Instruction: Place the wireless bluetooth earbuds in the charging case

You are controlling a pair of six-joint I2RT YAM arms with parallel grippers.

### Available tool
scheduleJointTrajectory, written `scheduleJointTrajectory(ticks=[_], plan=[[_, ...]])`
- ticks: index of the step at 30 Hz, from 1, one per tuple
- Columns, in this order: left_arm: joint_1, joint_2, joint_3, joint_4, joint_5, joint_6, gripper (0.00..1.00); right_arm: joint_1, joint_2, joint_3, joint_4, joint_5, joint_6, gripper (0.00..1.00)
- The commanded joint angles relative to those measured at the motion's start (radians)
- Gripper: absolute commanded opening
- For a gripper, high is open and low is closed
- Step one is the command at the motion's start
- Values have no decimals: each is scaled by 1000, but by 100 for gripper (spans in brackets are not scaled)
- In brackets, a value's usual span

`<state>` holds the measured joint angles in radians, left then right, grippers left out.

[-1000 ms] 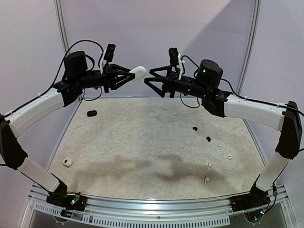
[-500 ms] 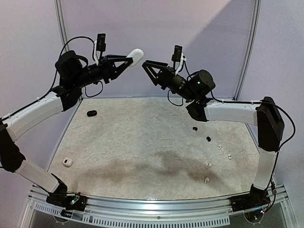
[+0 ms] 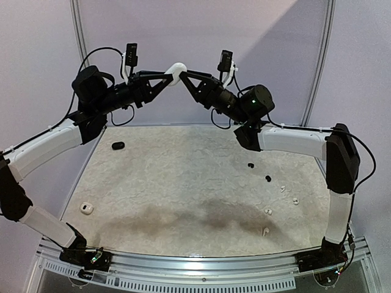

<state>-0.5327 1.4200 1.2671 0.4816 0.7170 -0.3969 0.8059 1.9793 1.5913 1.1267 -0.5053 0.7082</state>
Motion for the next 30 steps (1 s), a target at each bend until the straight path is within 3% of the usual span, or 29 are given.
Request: scheduleJointTrajectory(ticks=[1,8,10,13,17,20,21,23,26,29,30], plan=[[-18,12,5,8,-2,1,0,7,37,38,9,-36,7,34],[-22,20,11,10,1,10,0,6,48,68,-29,-80,8,29],[-24,22,13,9,1,7,0,6,51,77,-33,-99,13,22],[-24,23,12,7,4,3,0,6,49,73,-30,-113,11,2],[-21,19,12,-28,15,23,1,6,22,22,-34,-130,-29,0],[7,8,7,-121,67,85,60,2,-40,-40,-216,-137,-145,0],[24,0,5,-166,95,143,71,1,-88,-53,-343,-127,-249,0],[77,-15,12,-289,163,255,79,1,-162,-52,-638,-82,-441,0],[132,-24,71,-590,275,510,83,1,-244,-12,-1002,-3,-757,0],[143,-23,147,-960,286,902,81,6,-276,15,-1179,22,-925,0],[140,-23,157,-1068,268,1002,76,15,-278,32,-1246,28,-962,0]])
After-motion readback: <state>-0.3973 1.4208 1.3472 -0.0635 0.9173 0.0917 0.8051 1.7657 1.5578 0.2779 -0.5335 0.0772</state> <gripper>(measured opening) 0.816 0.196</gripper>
